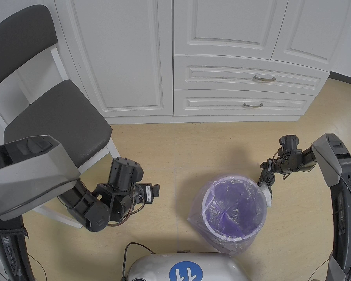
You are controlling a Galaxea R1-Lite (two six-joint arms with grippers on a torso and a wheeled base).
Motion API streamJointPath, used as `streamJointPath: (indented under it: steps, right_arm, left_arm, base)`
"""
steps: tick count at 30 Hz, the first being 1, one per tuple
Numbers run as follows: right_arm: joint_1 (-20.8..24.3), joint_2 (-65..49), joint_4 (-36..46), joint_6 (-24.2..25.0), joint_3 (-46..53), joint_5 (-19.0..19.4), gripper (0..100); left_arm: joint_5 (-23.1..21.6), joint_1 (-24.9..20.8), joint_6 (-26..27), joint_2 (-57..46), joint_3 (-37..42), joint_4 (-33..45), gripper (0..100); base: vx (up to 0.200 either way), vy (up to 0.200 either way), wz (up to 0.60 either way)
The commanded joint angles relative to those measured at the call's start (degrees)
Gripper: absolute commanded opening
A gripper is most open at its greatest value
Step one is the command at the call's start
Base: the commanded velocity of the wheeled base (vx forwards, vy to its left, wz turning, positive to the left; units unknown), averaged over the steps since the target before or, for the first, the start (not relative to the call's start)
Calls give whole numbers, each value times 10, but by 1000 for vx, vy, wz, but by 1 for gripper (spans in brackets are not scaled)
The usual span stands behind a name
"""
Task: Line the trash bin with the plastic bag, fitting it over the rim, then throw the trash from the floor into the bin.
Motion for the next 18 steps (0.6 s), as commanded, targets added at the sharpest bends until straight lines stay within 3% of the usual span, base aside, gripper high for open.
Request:
streamJointPath:
  steps: [1,7,18]
  right_arm:
    - [-15,148,114,-26,-163,8,100]
    - [-16,162,116,-42,-163,9,100]
    - [-8,200,85,-64,-163,1,100]
  left_arm:
    - [-2,-35,-7,-37,138,-146,100]
    - [0,-34,3,38,153,-247,100]
    - [-1,-29,2,46,151,-253,100]
  base:
    - [0,0,0]
    - [0,0,0]
    - [0,0,0]
